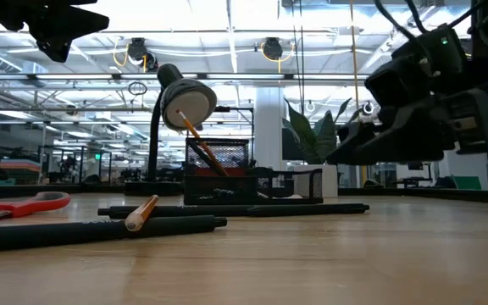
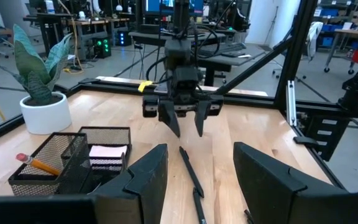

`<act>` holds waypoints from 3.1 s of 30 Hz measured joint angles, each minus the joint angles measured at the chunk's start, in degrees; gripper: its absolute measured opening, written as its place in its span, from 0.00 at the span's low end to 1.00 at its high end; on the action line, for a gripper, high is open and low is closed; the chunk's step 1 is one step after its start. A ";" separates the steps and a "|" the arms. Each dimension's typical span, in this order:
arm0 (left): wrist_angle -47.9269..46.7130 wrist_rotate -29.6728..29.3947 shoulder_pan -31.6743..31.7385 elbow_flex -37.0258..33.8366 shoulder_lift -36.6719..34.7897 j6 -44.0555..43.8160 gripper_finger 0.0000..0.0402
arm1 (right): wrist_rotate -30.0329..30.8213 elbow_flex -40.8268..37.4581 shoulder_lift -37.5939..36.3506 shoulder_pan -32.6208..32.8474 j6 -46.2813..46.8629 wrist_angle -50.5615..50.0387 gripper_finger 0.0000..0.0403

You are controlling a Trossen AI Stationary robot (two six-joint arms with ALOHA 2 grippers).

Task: Pick and place office supplies into organizer
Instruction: Put the black binder clip into the desk organizer

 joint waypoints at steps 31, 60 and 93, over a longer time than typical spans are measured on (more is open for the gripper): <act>0.08 0.01 0.00 0.00 0.01 0.02 0.46 | 1.58 0.30 8.90 0.11 -0.77 4.73 0.50; 0.06 0.01 0.00 0.00 0.02 0.02 0.46 | 1.48 2.98 18.32 -0.66 1.31 7.40 0.36; 0.07 0.01 0.00 0.00 0.00 0.02 0.46 | -0.18 1.47 17.93 4.34 5.16 12.13 0.14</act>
